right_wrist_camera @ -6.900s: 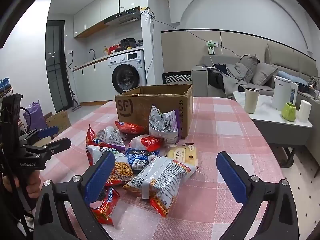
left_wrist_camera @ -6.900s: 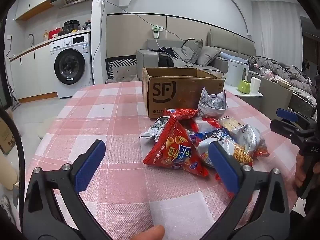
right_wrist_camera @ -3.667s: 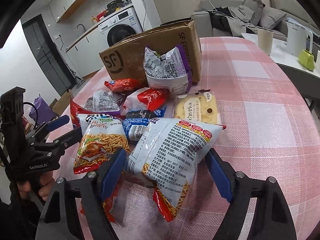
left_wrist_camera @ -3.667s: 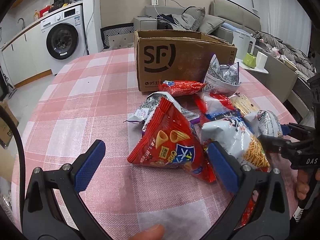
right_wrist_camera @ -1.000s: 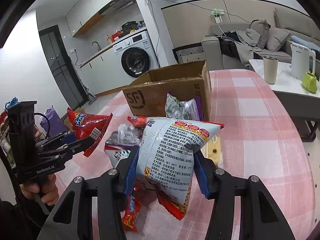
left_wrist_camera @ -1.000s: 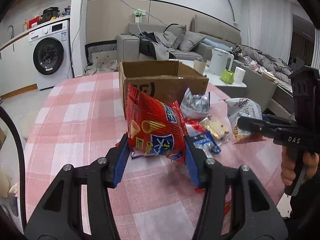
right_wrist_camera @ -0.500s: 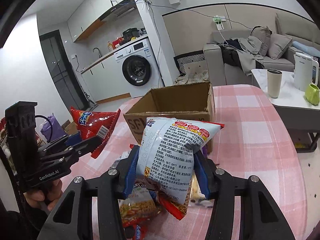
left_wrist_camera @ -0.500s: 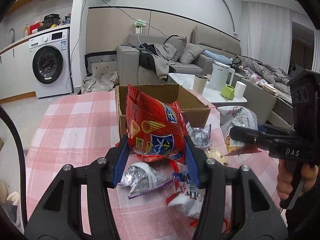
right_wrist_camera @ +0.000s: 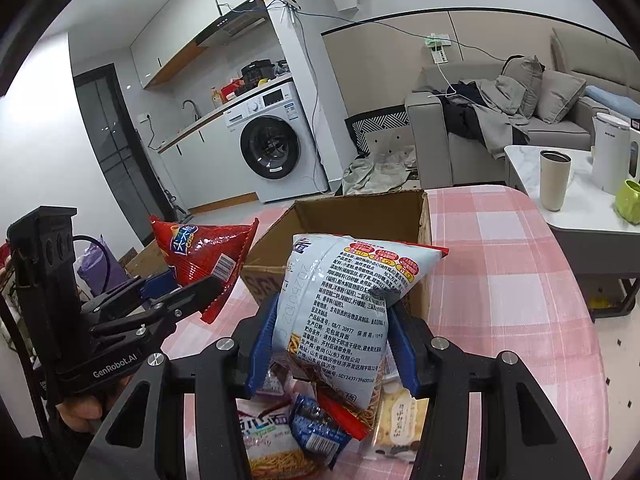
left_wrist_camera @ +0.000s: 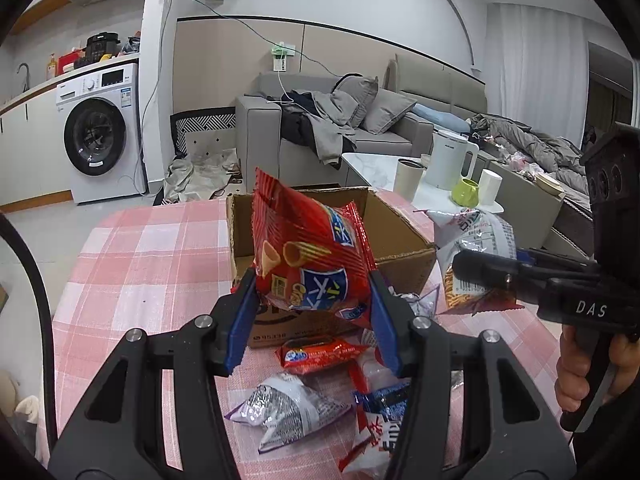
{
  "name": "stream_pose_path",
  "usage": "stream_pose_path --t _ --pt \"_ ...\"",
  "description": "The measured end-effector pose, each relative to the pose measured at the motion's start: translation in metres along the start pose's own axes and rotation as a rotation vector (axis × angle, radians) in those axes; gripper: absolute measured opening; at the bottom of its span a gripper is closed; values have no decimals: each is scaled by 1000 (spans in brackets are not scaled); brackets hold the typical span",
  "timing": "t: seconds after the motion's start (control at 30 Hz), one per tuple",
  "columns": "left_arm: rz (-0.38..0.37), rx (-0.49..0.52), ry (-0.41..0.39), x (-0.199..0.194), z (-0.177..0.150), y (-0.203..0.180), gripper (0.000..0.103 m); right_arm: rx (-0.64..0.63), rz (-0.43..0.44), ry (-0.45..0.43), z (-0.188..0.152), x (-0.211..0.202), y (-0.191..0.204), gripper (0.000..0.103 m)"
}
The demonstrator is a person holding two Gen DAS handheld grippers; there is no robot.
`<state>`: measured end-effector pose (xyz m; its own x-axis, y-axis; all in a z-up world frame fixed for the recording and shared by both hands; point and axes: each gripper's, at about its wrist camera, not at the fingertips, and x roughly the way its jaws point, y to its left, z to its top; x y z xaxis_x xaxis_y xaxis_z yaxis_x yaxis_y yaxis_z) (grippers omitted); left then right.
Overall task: Organize snacks
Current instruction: 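Lift both bags and carry them over the cardboard box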
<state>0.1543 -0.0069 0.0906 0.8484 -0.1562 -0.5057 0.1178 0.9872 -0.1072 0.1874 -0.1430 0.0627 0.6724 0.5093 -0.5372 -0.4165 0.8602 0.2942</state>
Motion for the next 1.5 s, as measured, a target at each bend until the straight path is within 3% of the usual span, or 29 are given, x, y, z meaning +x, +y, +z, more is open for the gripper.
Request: stream_pose_path --t 0.87,1.5 --pt "39 -4 44 93 27 31 50 96 -64 -17 48 72 -20 52" --pt "51 33 74 111 25 34 55 59 -68 24 49 102 -14 54"
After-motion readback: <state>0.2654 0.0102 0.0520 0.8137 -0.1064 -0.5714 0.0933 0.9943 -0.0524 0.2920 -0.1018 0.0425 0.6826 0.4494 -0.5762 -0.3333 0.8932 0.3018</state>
